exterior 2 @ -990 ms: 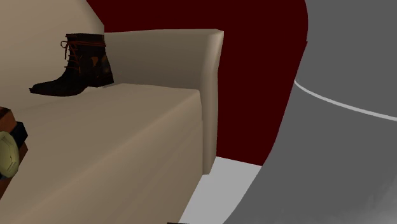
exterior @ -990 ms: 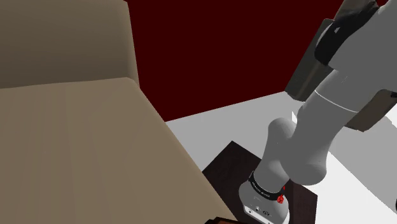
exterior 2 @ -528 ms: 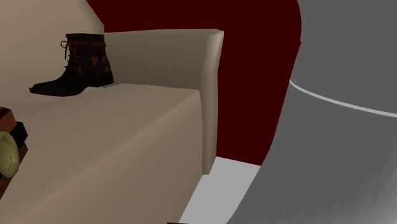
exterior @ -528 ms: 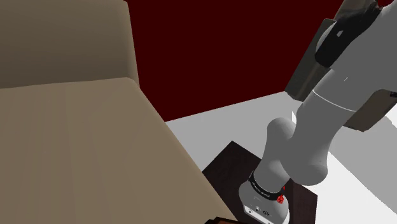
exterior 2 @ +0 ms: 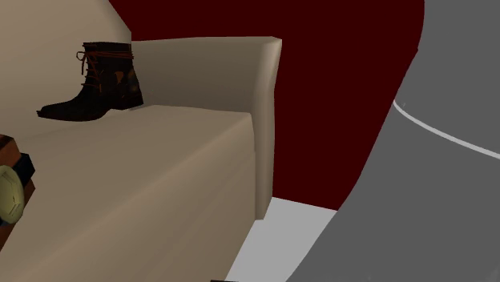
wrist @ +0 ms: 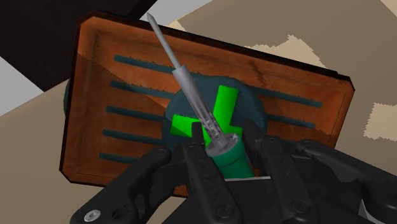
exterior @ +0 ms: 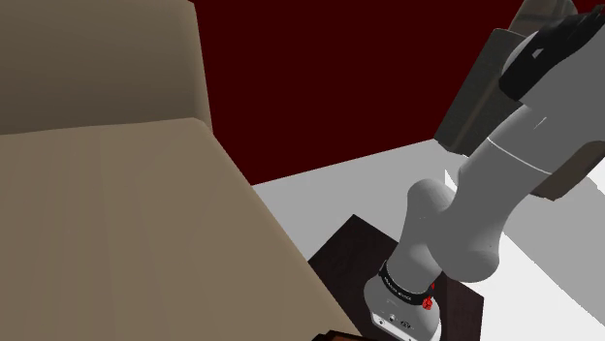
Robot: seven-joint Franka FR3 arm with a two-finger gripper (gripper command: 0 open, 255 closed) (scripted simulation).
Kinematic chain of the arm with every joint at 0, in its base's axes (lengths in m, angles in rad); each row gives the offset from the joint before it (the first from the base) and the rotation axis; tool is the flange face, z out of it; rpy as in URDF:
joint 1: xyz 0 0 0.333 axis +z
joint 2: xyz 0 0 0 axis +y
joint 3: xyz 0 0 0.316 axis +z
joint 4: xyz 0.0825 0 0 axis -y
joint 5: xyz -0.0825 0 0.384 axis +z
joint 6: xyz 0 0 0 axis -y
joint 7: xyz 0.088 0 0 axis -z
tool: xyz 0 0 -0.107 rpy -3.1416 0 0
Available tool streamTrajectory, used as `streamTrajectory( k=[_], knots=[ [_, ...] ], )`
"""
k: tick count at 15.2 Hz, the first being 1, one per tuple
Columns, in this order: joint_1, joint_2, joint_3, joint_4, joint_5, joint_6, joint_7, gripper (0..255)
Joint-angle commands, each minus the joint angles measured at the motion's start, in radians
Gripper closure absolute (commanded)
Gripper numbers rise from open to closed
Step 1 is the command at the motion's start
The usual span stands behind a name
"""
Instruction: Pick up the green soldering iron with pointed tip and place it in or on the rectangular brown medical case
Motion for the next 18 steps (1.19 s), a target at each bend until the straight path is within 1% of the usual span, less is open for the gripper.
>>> streamTrajectory(
  k=[1,2,10,11,16,18],
  knots=[
    [0.001,-0.024,-0.012,-0.046,0.016,0.028,-0.018,255],
    [0.002,-0.034,-0.016,-0.067,0.022,0.041,-0.025,255],
    [0.002,-0.033,-0.016,-0.067,0.022,0.041,-0.025,255],
    [0.002,-0.033,-0.016,-0.067,0.022,0.041,-0.025,0],
    [0.002,-0.033,-0.016,-0.067,0.022,0.041,-0.025,0],
    [-0.004,0.019,0.005,0.039,-0.013,-0.025,0.008,0]
  ],
)
